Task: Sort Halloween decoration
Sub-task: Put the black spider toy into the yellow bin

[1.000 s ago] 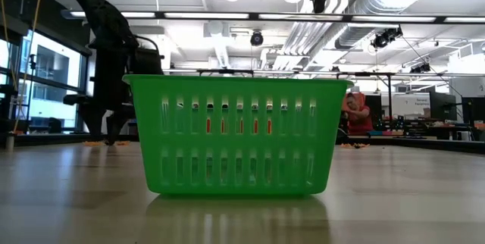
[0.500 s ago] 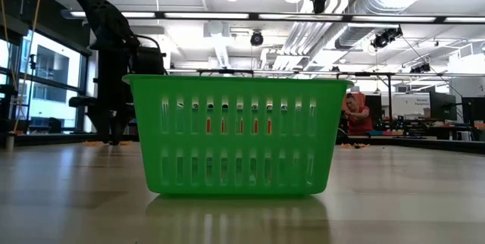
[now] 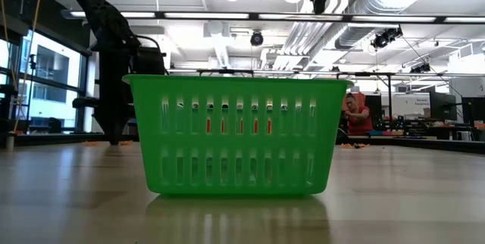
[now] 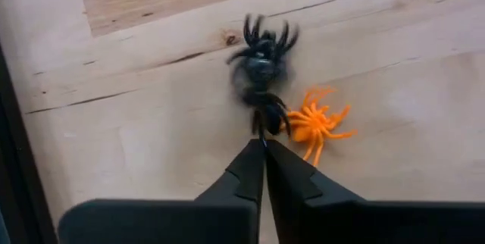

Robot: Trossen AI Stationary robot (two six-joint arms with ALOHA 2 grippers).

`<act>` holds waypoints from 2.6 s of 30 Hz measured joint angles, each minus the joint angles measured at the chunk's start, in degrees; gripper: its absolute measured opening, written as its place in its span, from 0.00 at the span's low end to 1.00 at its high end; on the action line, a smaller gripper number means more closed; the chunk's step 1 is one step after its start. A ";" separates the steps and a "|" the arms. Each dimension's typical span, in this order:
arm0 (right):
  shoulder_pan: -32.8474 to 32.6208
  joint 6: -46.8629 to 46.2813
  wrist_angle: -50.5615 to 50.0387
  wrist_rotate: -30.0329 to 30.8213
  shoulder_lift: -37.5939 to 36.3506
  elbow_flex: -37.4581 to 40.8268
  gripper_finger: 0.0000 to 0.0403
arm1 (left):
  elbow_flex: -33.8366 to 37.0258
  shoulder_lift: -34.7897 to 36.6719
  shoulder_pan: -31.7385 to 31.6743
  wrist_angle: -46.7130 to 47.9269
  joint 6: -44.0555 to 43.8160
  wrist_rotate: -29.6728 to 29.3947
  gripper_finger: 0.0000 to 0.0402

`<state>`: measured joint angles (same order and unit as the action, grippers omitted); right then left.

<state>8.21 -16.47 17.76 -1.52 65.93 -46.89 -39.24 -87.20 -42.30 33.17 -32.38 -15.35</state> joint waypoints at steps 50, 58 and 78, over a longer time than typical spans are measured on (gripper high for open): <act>0.04 4.96 8.11 0.92 0.00 0.00 0.40 | -14.07 26.36 27.35 -35.80 22.70 25.16 0.00; -0.02 5.01 8.24 -5.08 0.00 -0.02 0.40 | -14.27 26.29 37.40 -43.60 27.61 22.53 0.00; 1.00 11.35 9.81 -4.98 0.00 -0.02 0.40 | -17.67 17.68 34.12 -38.68 25.77 16.29 0.00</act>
<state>9.21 -5.12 27.56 -6.50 65.93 -46.92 -56.91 -69.52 -8.18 -5.51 -6.61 0.94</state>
